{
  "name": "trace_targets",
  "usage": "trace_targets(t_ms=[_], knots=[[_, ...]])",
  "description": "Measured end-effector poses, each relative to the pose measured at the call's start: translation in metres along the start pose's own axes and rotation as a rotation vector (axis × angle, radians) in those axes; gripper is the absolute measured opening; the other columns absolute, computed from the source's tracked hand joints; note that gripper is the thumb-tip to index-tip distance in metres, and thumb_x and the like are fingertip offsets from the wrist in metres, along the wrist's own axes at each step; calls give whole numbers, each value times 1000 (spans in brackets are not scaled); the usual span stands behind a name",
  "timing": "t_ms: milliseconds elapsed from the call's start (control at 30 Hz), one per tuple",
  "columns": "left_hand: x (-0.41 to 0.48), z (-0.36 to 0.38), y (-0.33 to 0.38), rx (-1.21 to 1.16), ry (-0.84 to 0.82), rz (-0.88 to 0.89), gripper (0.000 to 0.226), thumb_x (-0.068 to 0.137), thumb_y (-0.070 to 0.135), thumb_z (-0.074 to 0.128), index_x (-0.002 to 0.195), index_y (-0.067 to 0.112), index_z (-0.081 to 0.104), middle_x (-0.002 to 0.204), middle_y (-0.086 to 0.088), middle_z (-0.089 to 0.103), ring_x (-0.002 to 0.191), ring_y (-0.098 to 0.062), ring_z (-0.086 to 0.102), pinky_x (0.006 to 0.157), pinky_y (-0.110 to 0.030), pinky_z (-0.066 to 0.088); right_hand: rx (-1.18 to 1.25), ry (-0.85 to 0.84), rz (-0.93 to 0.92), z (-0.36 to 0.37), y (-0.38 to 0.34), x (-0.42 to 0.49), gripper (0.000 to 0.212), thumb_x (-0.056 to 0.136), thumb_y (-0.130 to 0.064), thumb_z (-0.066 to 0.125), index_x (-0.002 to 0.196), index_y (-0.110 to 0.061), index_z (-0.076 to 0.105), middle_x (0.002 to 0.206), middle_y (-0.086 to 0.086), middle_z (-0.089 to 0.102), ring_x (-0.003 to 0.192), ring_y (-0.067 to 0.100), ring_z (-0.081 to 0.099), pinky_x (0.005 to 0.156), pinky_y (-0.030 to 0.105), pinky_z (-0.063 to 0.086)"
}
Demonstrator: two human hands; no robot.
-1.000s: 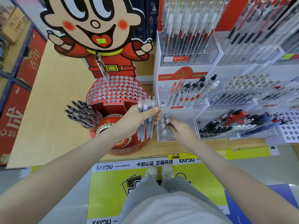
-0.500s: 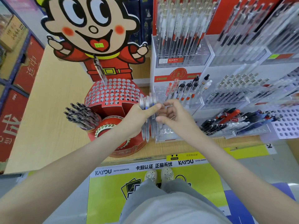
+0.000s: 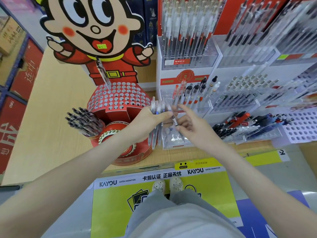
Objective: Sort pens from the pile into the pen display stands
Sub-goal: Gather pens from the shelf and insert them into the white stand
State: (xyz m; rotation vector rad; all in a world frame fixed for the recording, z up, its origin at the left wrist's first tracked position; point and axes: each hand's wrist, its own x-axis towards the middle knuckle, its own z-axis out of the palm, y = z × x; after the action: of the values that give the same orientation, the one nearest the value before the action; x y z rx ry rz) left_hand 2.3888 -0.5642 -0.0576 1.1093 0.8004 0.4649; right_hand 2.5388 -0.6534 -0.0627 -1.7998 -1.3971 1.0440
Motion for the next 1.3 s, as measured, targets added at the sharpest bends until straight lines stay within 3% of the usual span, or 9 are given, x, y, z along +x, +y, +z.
trace_targets(t_ms=[167,300,433,500,533,700,833,1067,1300], knots=[[1,-14,-2,6,105,-51,14,95,3,54,101,4,67,103,-18,71,96,-27,71,86,-36,58,120,167,63,0,23,0,33,89,-8,62,115,-25,52,90,-5,62,87,10,61,81,21,47],[-2,-21,-4,-6,109,-53,12,96,8,53,95,3,65,80,-10,71,73,-19,70,74,-31,59,222,196,102,17,42,6,19,86,-7,66,93,-20,54,87,-2,70,86,11,65,82,23,49],[-4,-24,-6,-49,100,-61,13,97,8,52,92,4,64,66,-2,66,60,-14,63,66,-27,55,107,136,93,32,57,14,14,88,-8,62,100,-8,56,86,-7,68,81,2,63,77,14,44],[-4,-26,-7,-64,99,-65,13,97,8,52,92,4,64,67,-3,66,61,-14,63,67,-28,55,24,112,64,34,58,18,9,90,-11,62,95,-12,54,82,-15,65,76,-6,60,71,6,41],[-3,-26,-8,-59,98,-66,13,97,7,52,93,4,64,68,-3,67,62,-14,64,67,-27,56,-27,100,50,33,57,19,10,90,-12,61,91,-16,52,80,-14,64,75,-4,60,70,7,41],[0,-26,-9,-65,81,-58,12,97,5,51,96,3,64,72,-4,69,66,-15,67,71,-28,58,-200,0,46,30,69,21,8,91,-16,59,94,-21,53,88,6,67,81,25,62,76,37,48],[1,-27,-9,-65,70,-31,12,96,5,52,97,2,63,75,-6,69,71,-17,68,76,-32,57,-274,-92,38,43,80,21,10,92,-15,58,101,-16,60,97,3,67,91,23,61,77,32,44],[1,-27,-9,-31,-8,-31,14,97,5,50,98,4,64,78,-5,71,75,-18,69,79,-31,59,-377,-25,21,51,91,24,15,92,-21,57,104,-13,61,101,7,65,95,24,58,79,37,45],[-3,-21,-10,-36,-15,-19,15,97,4,50,98,5,65,79,-5,71,76,-17,70,75,-27,58,-429,16,-40,52,90,23,12,89,-11,61,95,-2,62,97,14,63,99,30,52,78,34,37]])
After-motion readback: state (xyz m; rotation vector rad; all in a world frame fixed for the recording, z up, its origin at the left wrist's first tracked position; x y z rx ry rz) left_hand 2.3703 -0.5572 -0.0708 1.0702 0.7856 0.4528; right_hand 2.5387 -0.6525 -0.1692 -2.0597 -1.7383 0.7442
